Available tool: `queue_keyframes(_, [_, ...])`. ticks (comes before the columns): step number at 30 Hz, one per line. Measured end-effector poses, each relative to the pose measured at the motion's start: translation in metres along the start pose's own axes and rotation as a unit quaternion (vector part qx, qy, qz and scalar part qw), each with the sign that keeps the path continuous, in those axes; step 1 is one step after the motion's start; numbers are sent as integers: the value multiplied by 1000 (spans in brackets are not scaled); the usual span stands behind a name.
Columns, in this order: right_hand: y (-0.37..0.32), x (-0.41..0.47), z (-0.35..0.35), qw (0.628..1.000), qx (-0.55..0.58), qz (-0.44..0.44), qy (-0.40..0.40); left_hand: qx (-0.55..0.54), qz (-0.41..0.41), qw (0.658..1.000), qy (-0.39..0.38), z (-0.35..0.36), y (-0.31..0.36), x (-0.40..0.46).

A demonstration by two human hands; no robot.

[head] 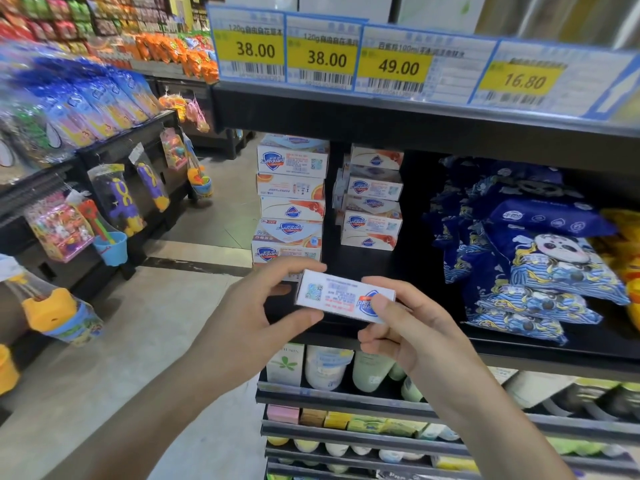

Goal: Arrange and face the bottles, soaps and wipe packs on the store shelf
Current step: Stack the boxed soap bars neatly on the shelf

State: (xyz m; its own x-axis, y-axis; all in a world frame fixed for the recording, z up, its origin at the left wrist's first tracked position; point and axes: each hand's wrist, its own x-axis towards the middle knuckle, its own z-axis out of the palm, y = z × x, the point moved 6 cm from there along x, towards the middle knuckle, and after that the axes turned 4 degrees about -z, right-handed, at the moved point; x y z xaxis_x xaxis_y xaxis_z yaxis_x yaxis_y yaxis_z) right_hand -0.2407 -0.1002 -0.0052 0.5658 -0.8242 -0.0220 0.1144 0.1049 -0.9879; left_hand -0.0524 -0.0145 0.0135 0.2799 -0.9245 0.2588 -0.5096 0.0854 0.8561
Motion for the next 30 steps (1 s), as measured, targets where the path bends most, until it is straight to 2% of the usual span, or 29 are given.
queue_keyframes(13, [-2, 2, -3, 995, -101, -15, -1, -54, -35, 998, -21, 5, -8, 2])
queue_keyframes(17, [-9, -1, -4, 987, -138, -80, 13, -98, -64, 993, -19, 6, -9, 5])
queue_keyframes(20, [-18, -3, -4, 964, -211, -161, 10, -132, -91, 987, -9, 5, -13, 6])
queue_keyframes(24, [-29, -2, 0, 900, -345, -267, 8, -161, -119, 980, 4, 2, -17, 7])
queue_keyframes(30, [-32, 3, 11, 870, -402, -281, -51, -209, -186, 960, 21, -2, -23, 9])
